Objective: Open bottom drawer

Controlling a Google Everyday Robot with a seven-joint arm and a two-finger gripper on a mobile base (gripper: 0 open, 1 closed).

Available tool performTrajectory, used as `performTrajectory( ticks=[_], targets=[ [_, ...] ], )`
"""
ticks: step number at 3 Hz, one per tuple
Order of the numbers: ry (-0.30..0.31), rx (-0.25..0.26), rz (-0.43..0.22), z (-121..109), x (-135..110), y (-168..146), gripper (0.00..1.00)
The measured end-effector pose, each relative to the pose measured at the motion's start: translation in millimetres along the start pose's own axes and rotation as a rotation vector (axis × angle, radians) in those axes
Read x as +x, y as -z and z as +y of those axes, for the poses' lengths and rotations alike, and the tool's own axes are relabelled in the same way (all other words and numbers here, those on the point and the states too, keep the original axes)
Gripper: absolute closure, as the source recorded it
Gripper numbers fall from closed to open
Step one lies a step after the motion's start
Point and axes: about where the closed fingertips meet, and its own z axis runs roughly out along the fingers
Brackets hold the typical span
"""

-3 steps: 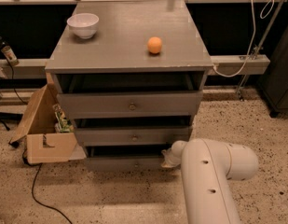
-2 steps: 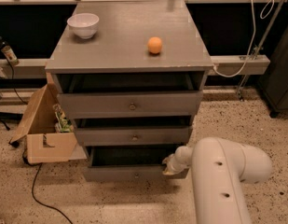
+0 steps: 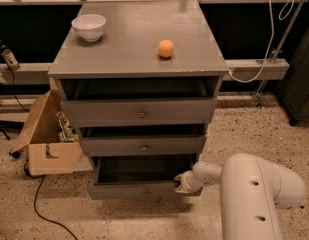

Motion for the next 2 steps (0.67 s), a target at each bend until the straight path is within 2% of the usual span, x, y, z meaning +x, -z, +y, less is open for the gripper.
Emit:
performTrajectory(
  ticks=[2],
  targets=[
    [0.000,0.000,0.000,0.0,0.0,0.0,0.27]
  ],
)
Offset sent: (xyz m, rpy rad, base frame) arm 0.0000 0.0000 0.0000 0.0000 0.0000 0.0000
